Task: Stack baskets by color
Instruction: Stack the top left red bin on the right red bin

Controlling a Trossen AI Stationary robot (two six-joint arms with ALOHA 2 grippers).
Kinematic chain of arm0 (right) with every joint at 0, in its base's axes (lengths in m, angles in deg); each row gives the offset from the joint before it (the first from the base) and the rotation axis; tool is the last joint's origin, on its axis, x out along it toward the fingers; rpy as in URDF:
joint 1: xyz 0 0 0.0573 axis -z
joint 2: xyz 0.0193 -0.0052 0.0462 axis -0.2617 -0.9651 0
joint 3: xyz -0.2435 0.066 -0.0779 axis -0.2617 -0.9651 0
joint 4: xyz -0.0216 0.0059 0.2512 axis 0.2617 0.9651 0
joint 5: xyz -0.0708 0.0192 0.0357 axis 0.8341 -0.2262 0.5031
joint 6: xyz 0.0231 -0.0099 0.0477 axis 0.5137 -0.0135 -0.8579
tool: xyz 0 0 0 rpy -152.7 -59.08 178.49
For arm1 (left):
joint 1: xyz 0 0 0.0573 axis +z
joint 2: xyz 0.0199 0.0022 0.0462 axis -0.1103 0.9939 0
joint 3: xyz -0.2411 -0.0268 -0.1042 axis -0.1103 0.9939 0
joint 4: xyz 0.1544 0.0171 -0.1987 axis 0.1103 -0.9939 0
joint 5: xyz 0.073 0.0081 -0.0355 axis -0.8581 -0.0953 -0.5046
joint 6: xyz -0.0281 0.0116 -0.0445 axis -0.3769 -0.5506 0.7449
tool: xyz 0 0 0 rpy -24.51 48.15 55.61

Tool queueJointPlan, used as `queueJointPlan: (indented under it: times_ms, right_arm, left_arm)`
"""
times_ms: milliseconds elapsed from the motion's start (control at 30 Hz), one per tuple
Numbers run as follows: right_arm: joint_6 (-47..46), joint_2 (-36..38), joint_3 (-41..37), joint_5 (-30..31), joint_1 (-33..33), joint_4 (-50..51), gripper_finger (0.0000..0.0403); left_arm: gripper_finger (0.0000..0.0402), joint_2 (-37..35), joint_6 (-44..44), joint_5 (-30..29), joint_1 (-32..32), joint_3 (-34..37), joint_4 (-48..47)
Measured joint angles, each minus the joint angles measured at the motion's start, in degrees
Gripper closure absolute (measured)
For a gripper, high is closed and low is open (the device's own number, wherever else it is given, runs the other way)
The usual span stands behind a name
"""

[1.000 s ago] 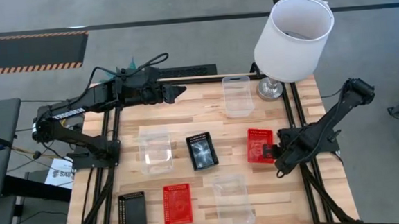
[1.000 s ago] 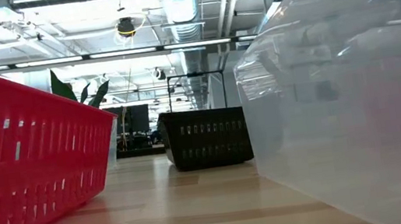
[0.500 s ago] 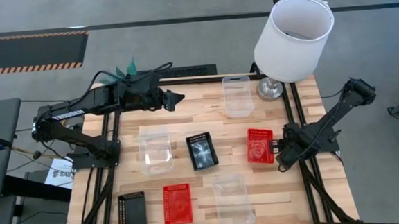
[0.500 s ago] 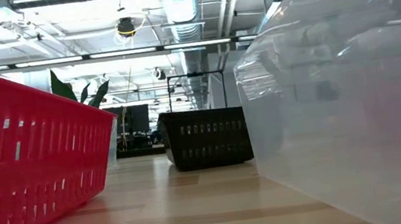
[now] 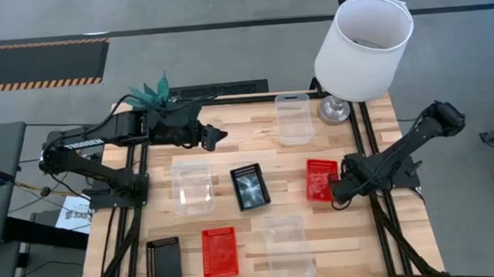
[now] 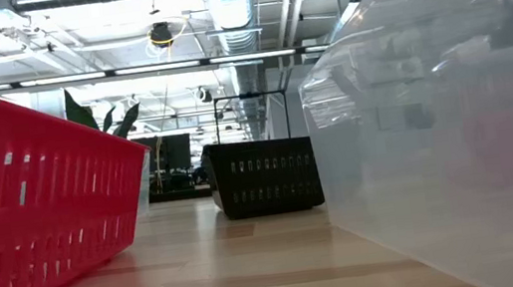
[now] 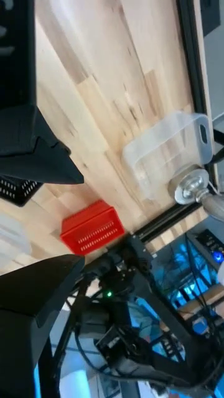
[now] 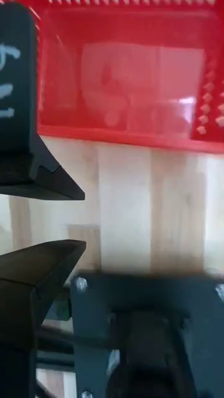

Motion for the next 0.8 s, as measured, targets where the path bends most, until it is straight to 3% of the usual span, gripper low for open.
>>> queueJointPlan:
  times_ms: [500,800]
  right_arm:
    - [6.2,-1.1,-0.4,4.2,7.3,-7.6,0.0276]
    - [18.6,-2.8,-2.2,4.2,14.1,-18.3,0.0282]
  left_arm:
    - [0.0219,0.0,-3.3,0.2,0.0,0.0,-1.9]
    - [0.0219,0.0,-4.8,0.5,0.0,0.0,-3.0]
